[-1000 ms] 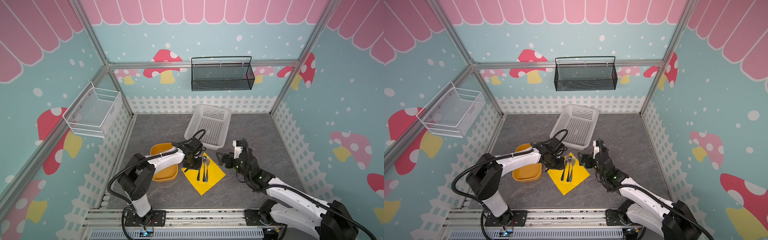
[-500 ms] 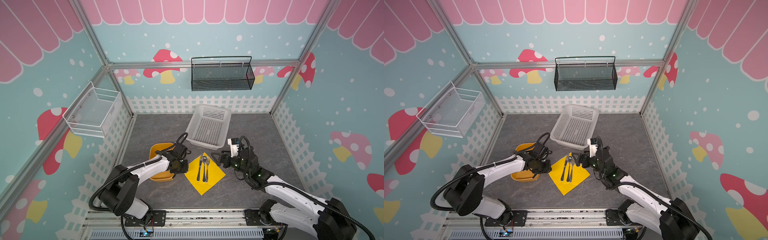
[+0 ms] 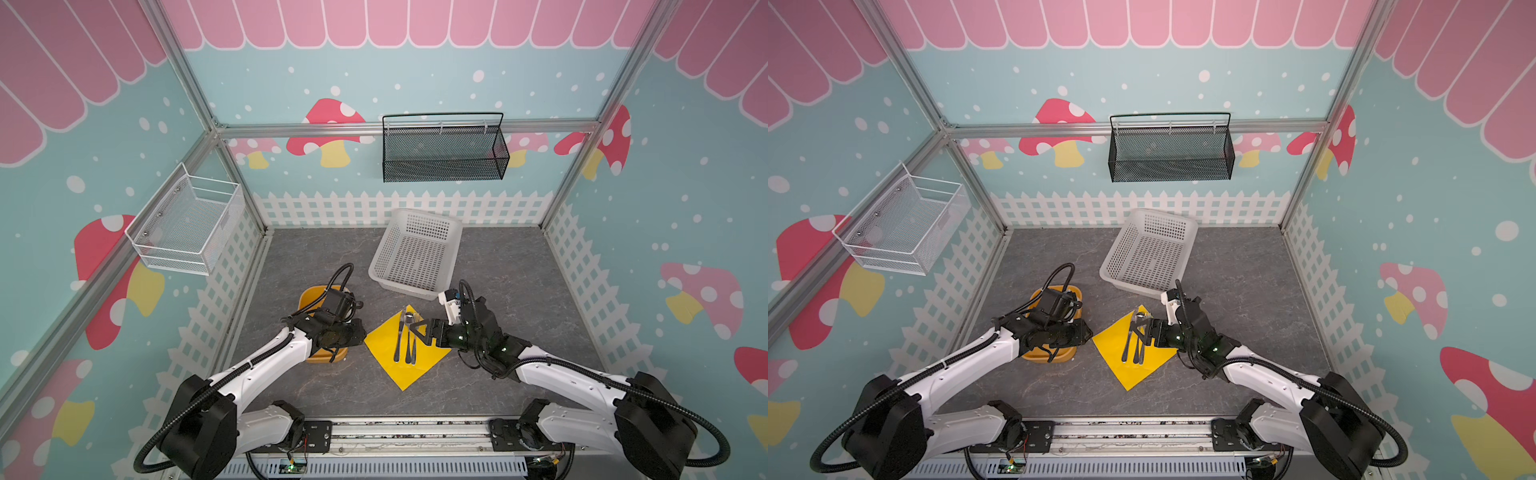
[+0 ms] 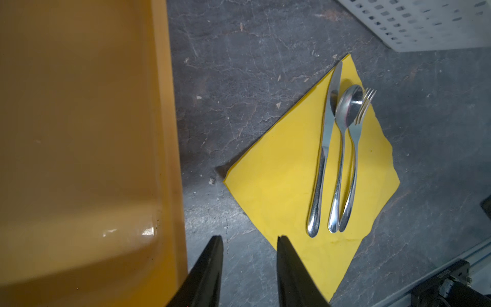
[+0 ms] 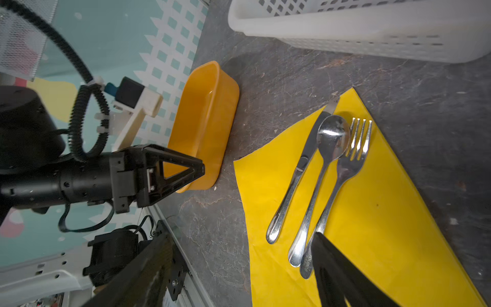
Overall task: Place the utensils on the paper napkin and roll it up
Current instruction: 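Raise the left gripper back toward the tray while the right gripper draws back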
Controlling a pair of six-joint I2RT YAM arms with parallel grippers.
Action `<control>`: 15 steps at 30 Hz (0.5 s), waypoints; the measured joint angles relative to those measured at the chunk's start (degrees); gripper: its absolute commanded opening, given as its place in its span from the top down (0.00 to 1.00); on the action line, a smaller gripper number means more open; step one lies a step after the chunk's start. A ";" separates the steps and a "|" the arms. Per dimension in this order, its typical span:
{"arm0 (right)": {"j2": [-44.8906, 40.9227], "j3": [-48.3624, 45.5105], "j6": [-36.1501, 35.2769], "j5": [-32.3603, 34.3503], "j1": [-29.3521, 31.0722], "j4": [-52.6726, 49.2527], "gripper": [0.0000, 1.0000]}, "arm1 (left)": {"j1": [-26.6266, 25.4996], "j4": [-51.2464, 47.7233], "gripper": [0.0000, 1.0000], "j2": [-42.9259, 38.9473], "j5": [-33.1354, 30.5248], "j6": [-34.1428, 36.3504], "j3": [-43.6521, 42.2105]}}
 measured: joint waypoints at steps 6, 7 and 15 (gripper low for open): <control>3.02 1.90 3.89 5.09 2.71 -1.38 0.17 | 0.00 0.31 0.59 -2.78 0.20 -0.15 -1.07; 3.04 1.95 4.68 5.73 2.97 -1.36 0.17 | 0.00 0.31 0.59 -2.73 0.37 -0.15 -1.07; 3.76 0.98 11.54 9.27 3.10 -3.87 0.18 | 0.00 0.66 0.59 -0.87 4.33 -0.15 -0.96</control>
